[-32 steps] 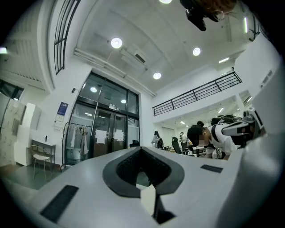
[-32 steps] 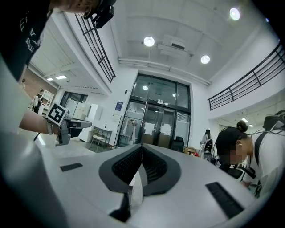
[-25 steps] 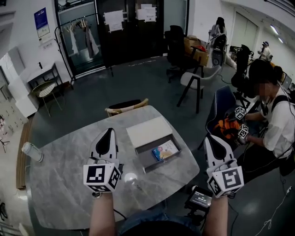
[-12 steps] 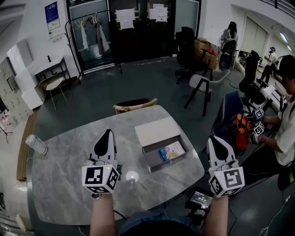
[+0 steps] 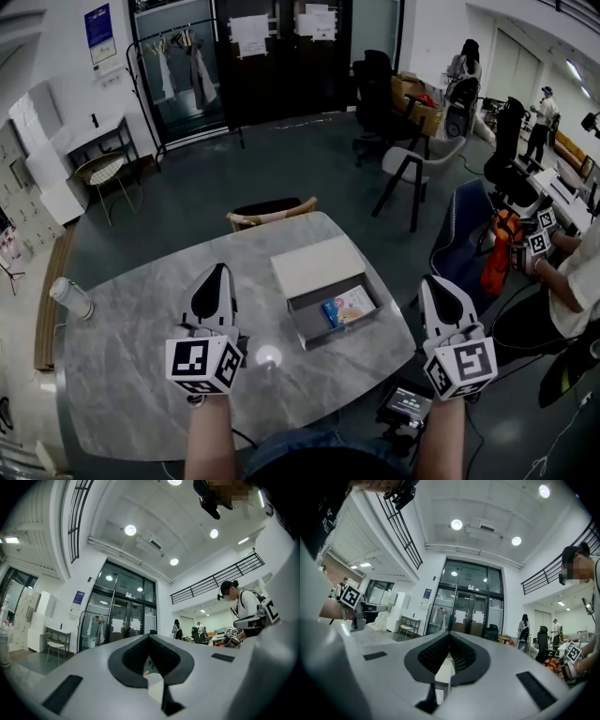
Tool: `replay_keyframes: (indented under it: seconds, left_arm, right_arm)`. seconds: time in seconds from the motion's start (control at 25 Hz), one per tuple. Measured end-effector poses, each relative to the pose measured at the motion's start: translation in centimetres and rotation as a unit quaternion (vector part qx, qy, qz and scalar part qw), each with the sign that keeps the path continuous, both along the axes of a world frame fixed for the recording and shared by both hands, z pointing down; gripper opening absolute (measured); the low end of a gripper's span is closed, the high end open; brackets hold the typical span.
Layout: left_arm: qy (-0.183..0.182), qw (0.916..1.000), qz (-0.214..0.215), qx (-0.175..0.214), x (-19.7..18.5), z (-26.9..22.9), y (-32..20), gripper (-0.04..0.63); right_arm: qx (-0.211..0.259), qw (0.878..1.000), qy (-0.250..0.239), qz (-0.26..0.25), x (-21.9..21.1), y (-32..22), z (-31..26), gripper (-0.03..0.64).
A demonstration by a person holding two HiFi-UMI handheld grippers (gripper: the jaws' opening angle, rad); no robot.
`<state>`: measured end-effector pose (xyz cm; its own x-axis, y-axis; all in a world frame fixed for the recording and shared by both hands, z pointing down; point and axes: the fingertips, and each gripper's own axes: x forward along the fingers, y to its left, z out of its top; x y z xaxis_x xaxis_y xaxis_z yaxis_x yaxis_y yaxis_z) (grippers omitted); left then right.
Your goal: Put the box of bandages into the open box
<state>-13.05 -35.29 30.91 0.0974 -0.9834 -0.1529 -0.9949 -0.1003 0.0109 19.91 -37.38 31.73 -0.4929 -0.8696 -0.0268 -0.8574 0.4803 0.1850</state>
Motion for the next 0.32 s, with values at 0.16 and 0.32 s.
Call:
replay_keyframes:
  seconds: [0.16, 0.32]
  left_arm:
    - [0.004, 1.0000, 0.002, -0.003, -0.04, 0.16, -0.04, 0.011]
    - [0.007, 0.9999, 0.006, -0.005, -0.10, 0.52, -0.13, 0.012]
  right_arm:
    - [-0.003, 1.000, 0.001, 0.000, -0.18, -0.04, 0.18, 0.026]
    - [-0.007, 1.000, -0.004, 0.003, -0.48, -0.08, 0.47, 0.025]
